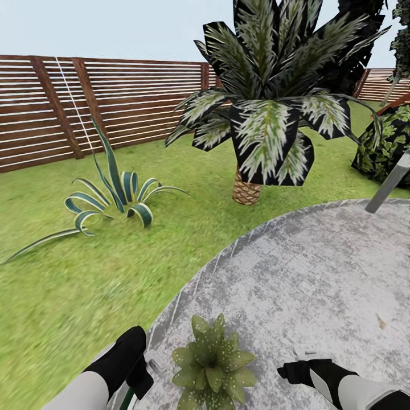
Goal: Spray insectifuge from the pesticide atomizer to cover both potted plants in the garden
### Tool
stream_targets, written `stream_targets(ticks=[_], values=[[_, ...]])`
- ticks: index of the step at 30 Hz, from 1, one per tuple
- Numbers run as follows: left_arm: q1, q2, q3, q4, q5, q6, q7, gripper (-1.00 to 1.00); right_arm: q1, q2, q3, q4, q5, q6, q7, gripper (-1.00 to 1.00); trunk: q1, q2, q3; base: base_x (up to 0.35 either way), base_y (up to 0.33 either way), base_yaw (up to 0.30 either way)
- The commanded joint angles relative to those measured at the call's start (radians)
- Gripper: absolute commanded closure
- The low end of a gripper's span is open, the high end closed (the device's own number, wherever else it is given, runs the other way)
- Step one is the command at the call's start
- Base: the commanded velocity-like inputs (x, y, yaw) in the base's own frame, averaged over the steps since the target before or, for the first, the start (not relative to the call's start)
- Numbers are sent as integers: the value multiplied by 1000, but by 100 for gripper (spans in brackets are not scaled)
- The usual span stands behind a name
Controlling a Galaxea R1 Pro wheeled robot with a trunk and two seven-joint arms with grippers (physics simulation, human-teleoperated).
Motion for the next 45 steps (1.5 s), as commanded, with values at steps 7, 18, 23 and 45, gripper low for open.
stream_targets(ticks=[7, 18, 23, 45], values=[[-9, 2, -1, -10, -13, 2, -9, 100, -1, 0, 8, 2, -10, 2, 5, -100, 0, 0, -2, 0, 0, -7], [-86, -3, -2, -10, -15, 3, -12, 100, -1, 0, 8, 2, -11, 2, 5, -100, 0, 0, -15, 0, 0, 0], [-88, -3, -3, -8, -15, 3, -12, 100, -1, 0, 7, 2, -12, 2, 5, -100, 0, 0, -16, 0, 0, -79], [-86, -2, -98, 190, -14, 0, -10, 100, -1, 0, 8, 2, -12, 2, 5, -100, 0, 0, -16, 0, 0, -160]])
